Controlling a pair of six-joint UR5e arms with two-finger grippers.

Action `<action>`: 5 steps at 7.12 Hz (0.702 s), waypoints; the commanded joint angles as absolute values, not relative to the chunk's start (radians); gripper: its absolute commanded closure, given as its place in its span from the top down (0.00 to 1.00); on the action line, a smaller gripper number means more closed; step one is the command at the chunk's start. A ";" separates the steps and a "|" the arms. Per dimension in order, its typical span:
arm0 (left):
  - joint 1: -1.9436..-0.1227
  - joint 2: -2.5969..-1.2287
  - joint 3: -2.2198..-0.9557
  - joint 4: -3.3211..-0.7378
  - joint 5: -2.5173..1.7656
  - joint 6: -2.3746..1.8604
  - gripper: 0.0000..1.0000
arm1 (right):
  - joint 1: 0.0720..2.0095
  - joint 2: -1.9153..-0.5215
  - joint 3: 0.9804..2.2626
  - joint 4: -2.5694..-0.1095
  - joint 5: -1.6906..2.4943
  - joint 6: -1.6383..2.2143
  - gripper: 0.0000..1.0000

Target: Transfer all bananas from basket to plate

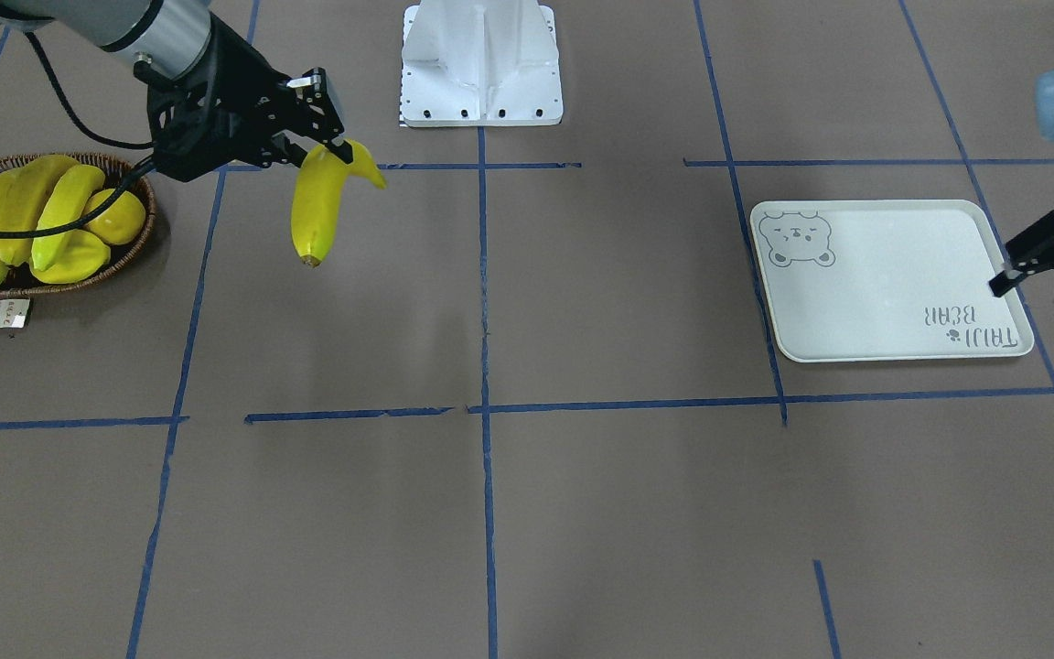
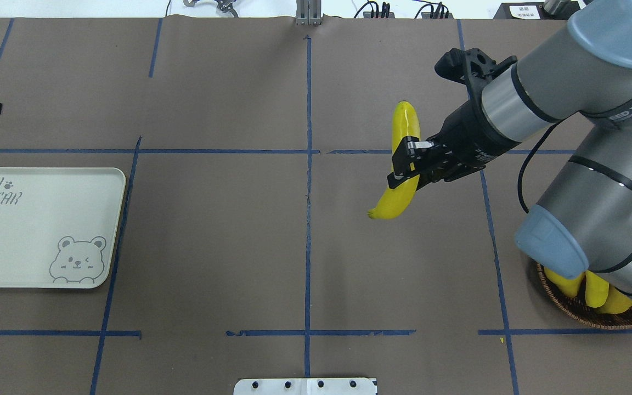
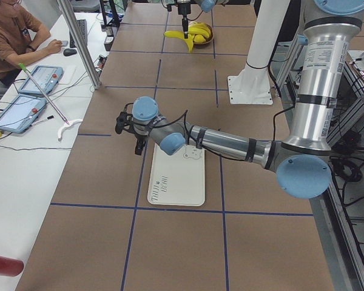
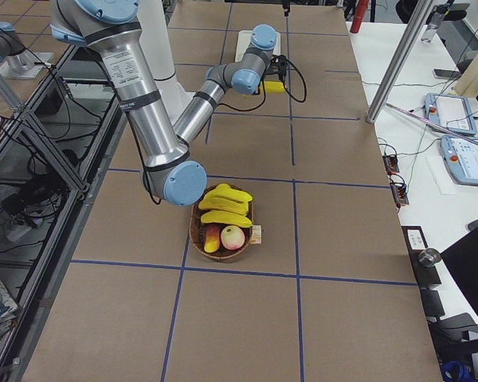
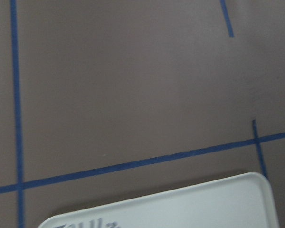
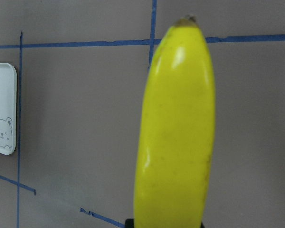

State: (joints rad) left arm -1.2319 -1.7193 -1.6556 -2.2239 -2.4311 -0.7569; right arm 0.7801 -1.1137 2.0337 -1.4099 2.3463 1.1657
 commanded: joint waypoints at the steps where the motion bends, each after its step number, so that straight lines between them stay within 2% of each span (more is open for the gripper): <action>1: -1.044 -1.862 -1.654 -2.423 -2.422 -1.122 0.98 | 0.698 -1.049 2.031 -1.408 2.252 1.259 0.00; 3: -0.983 -1.969 -1.675 -2.463 -2.395 -1.381 0.98 | 0.631 -1.006 2.023 -1.405 2.197 1.311 0.00; 5: -0.934 -2.055 -1.675 -2.621 -2.355 -1.684 0.98 | 0.592 -0.997 2.023 -1.399 2.186 1.312 0.01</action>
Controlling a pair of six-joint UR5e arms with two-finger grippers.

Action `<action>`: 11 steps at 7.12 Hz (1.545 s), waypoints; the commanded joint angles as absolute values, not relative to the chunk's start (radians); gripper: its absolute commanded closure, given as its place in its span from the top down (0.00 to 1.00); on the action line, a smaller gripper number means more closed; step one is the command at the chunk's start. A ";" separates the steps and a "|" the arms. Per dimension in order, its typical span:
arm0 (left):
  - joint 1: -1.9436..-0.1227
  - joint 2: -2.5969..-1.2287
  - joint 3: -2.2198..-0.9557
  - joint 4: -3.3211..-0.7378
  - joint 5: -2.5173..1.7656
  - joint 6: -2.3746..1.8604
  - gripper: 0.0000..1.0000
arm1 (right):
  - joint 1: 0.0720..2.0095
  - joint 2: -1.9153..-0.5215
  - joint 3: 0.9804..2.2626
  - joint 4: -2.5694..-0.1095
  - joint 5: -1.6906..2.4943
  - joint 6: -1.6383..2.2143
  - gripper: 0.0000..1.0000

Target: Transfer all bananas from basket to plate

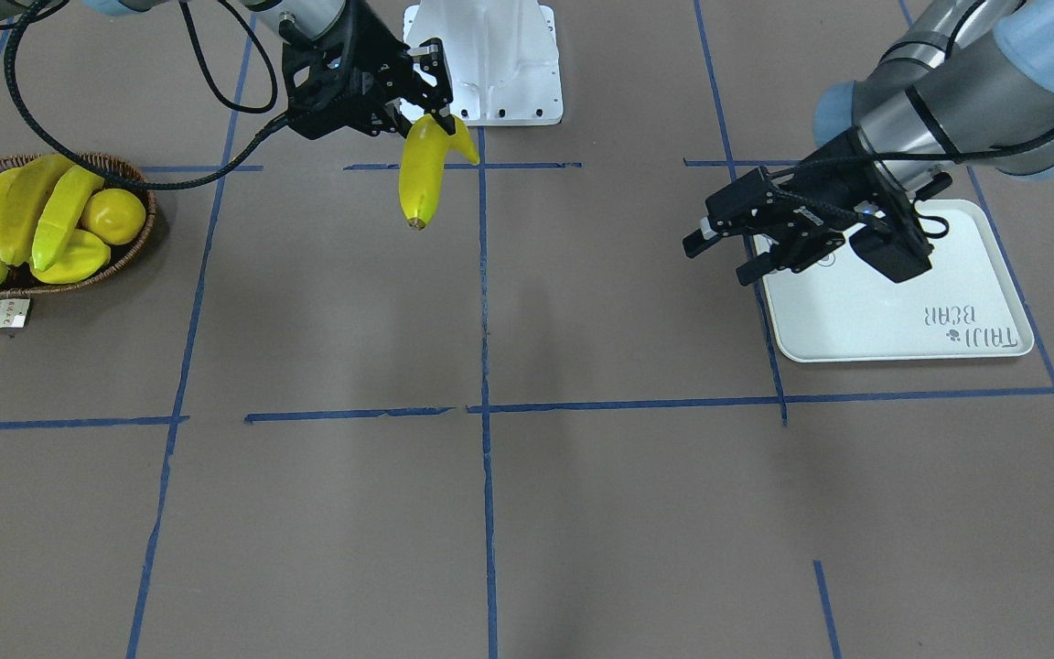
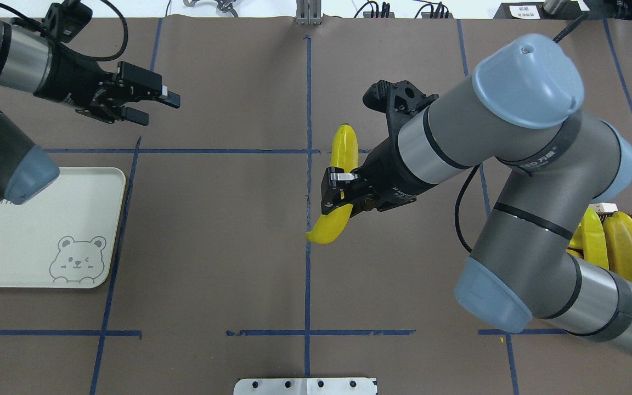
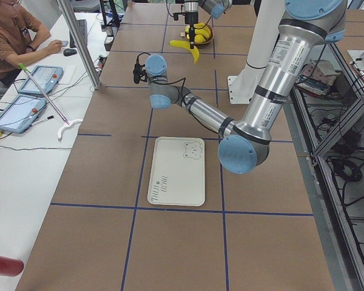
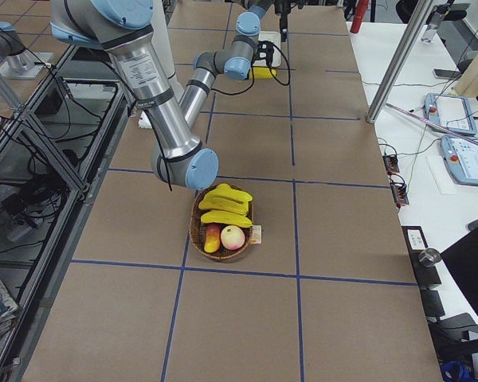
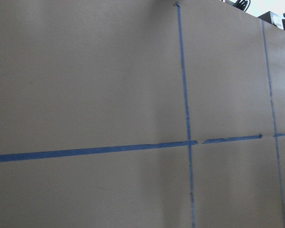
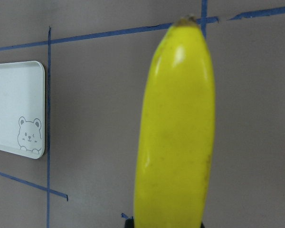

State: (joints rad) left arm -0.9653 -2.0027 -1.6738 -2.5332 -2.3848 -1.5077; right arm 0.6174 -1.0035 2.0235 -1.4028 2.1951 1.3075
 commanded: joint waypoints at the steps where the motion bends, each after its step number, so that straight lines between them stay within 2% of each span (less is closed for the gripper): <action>1: -0.880 -2.071 -1.675 -2.663 -2.327 -1.712 0.97 | 0.588 -0.989 2.026 -1.397 2.187 1.310 0.01; 4: -0.796 -2.132 -1.686 -2.665 -2.315 -1.713 0.97 | 0.555 -0.980 2.031 -1.295 2.184 1.308 0.01; 6: -0.734 -2.135 -1.741 -2.663 -2.312 -1.715 0.97 | 0.554 -0.977 2.031 -1.292 2.184 1.308 0.02; 11: -0.646 -2.135 -1.759 -2.665 -2.204 -1.746 0.93 | 0.549 -0.977 2.040 -1.270 2.178 1.308 0.02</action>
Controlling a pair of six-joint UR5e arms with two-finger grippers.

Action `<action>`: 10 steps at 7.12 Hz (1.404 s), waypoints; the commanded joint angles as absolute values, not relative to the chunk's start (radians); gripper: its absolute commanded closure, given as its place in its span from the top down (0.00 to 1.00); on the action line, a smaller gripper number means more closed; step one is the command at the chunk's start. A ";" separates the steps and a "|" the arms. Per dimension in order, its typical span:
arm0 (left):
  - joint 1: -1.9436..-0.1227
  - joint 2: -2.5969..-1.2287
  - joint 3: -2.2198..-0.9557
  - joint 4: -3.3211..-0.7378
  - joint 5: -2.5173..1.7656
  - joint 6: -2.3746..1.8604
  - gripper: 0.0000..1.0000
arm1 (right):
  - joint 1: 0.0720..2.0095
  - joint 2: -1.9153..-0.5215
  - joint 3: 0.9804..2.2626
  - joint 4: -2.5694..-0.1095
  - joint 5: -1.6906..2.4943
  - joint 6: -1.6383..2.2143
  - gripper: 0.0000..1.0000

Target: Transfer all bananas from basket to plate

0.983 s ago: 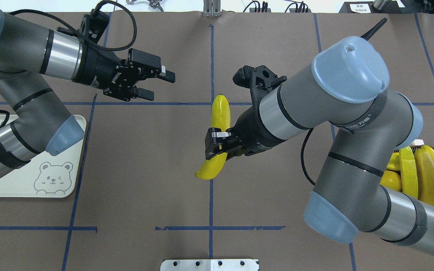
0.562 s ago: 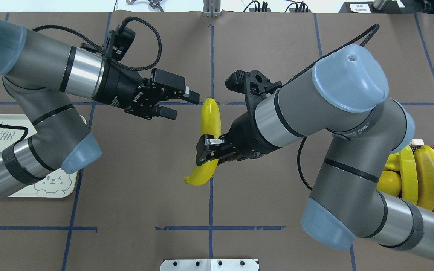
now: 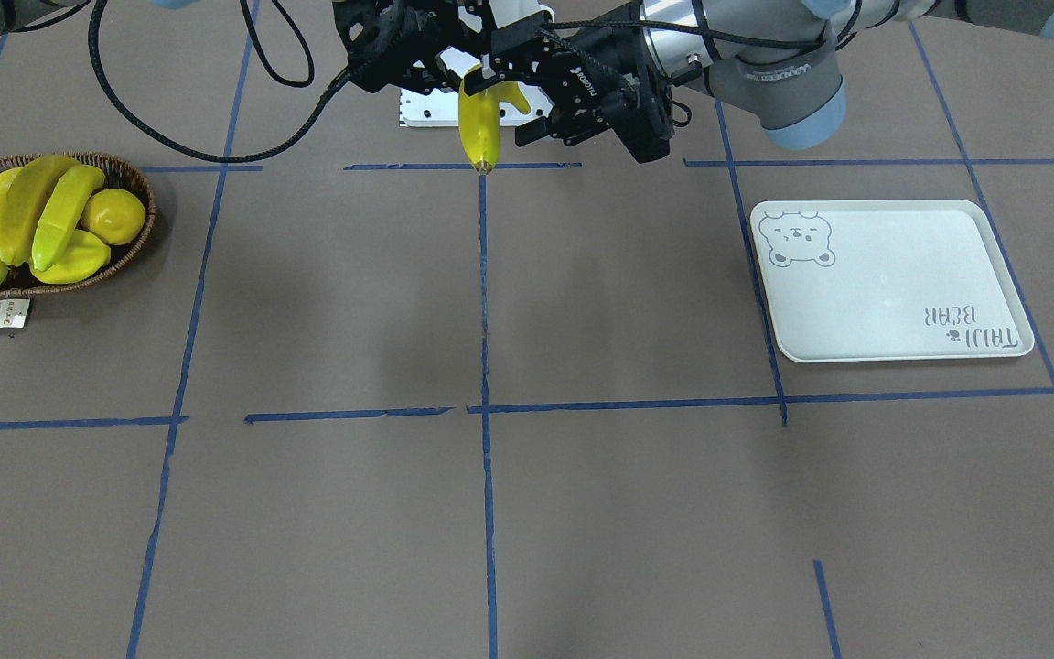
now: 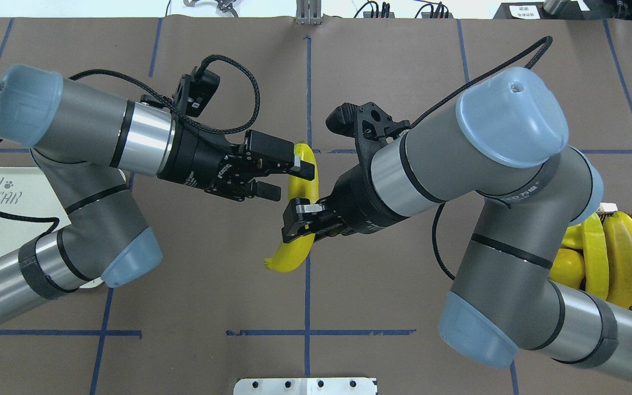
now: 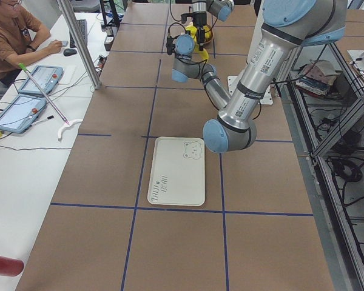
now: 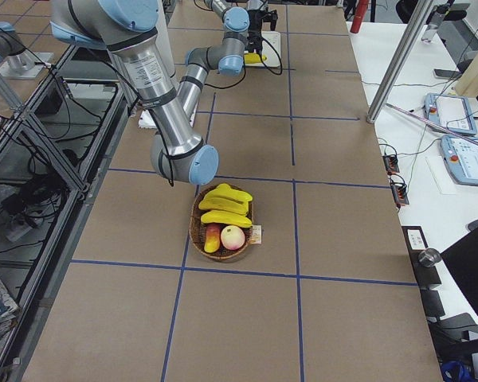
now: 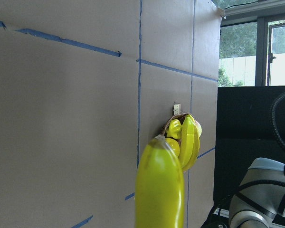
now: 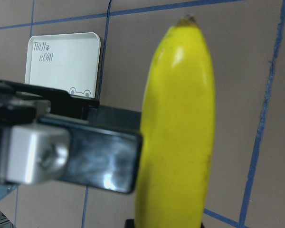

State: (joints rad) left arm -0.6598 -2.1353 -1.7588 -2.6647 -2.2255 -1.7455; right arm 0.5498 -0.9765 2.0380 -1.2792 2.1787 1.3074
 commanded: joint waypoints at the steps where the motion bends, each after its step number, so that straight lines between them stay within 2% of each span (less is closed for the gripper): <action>1: -0.638 -2.135 -1.758 -2.665 -2.204 -1.746 0.91 | 0.545 -0.977 2.040 -1.261 2.178 1.310 0.02; 3: -0.637 -2.135 -1.759 -2.665 -2.204 -1.746 0.86 | 0.538 -0.977 2.039 -1.261 2.178 1.309 0.02; 4: -0.638 -2.135 -1.761 -2.666 -2.203 -1.749 0.67 | 0.535 -0.977 2.037 -1.262 2.178 1.310 0.02; 5: -0.640 -2.132 -1.764 -2.666 -2.203 -1.753 0.22 | 0.532 -0.977 2.037 -1.262 2.178 1.310 0.02; 6: -0.638 -2.129 -1.769 -2.666 -2.203 -1.782 0.01 | 0.532 -0.977 2.037 -1.262 2.177 1.310 0.03; 7: -0.640 -2.125 -1.769 -2.666 -2.203 -1.793 0.00 | 0.531 -0.977 2.034 -1.262 2.177 1.316 0.39; 8: -0.640 -2.122 -1.769 -2.666 -2.204 -1.795 0.00 | 0.531 -0.977 2.039 -1.261 2.175 1.339 0.99; 10: -0.641 -2.118 -1.769 -2.660 -2.203 -1.802 0.00 | 0.532 -0.979 2.046 -1.261 2.178 1.344 1.00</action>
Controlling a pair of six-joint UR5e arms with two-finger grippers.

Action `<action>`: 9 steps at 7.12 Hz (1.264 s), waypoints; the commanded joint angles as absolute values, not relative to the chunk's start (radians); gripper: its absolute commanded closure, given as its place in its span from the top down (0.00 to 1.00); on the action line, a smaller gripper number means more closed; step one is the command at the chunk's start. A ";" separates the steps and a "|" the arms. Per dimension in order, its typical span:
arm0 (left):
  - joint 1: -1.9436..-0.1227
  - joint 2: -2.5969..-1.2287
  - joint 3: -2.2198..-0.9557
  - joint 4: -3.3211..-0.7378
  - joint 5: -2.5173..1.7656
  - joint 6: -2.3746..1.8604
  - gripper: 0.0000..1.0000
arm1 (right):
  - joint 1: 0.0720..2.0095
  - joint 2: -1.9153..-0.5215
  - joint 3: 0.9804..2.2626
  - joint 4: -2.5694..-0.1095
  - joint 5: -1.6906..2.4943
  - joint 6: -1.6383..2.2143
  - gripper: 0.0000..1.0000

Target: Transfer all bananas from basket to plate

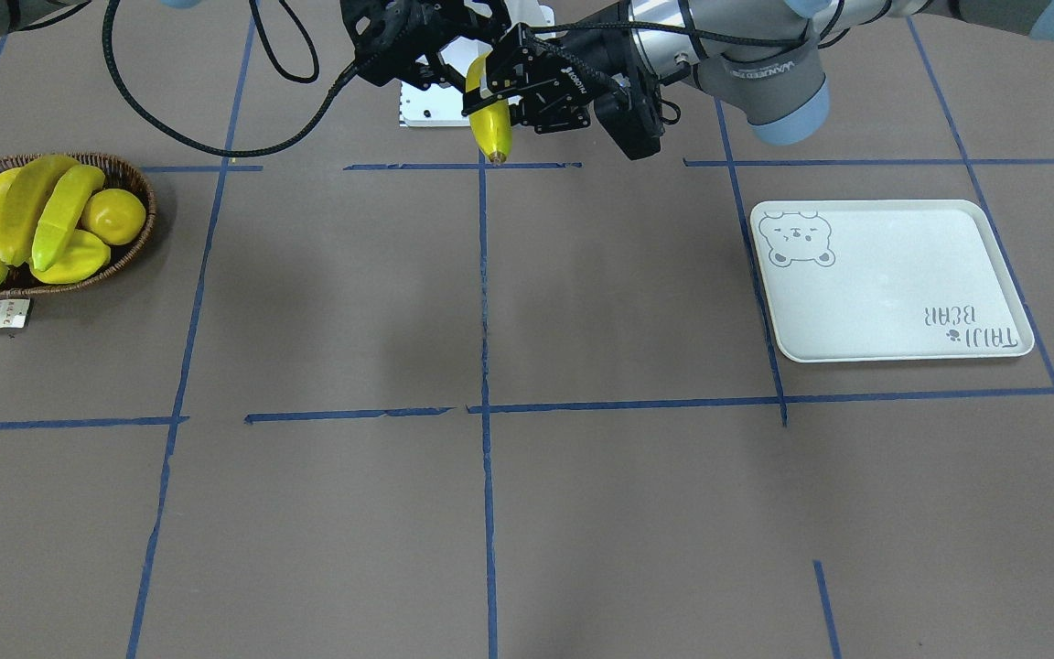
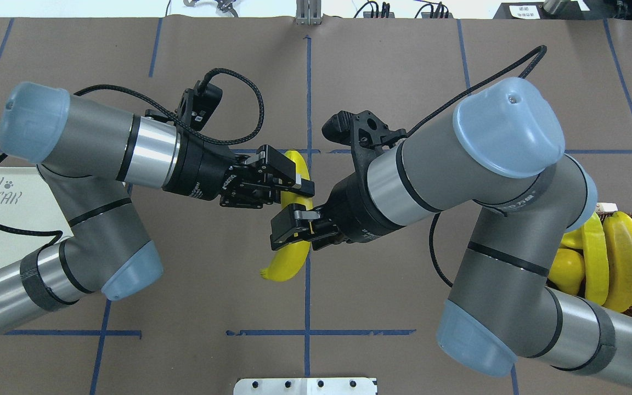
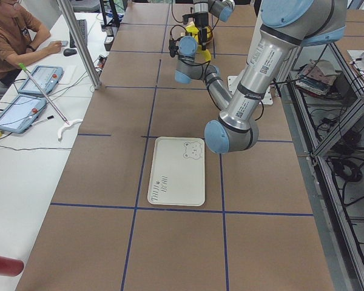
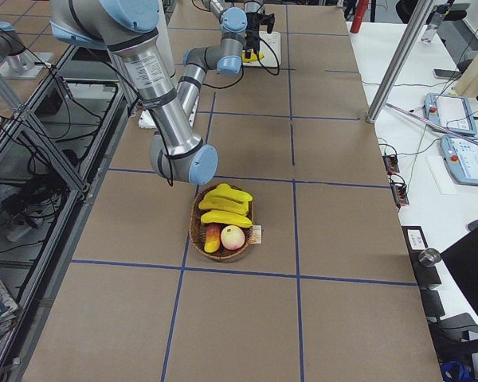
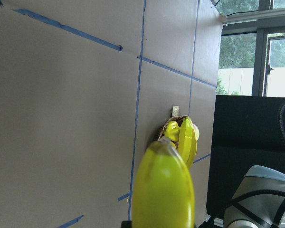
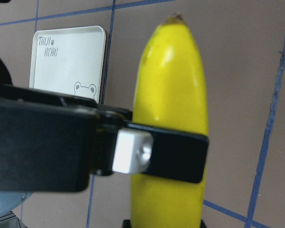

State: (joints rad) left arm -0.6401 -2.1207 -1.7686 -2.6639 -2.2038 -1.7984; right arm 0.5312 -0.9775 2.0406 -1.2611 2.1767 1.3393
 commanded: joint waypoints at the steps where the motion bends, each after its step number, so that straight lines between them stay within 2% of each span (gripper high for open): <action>1: -0.643 -2.115 -1.764 -2.648 -2.201 -1.802 0.00 | 0.534 -0.983 2.058 -1.261 2.177 1.344 1.00; 3: -0.694 -2.089 -1.766 -2.501 -2.195 -1.799 0.00 | 0.561 -1.006 2.098 -1.262 2.160 1.342 1.00; 5: -0.793 -2.004 -1.773 -2.357 -2.197 -1.746 0.00 | 0.622 -1.061 2.112 -1.266 2.148 1.341 1.00; 6: -0.839 -1.932 -1.776 -2.329 -2.197 -1.656 0.00 | 0.665 -1.107 2.120 -1.267 2.148 1.339 1.00; 9: -0.961 -1.595 -1.760 -2.315 -2.197 -1.390 0.00 | 0.698 -1.158 2.114 -1.273 2.143 1.333 1.00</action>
State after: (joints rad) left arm -0.9096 -1.7143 -1.7672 -2.3223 -2.1956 -1.4811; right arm 0.6894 -1.1435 2.1150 -1.2692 2.1458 1.3332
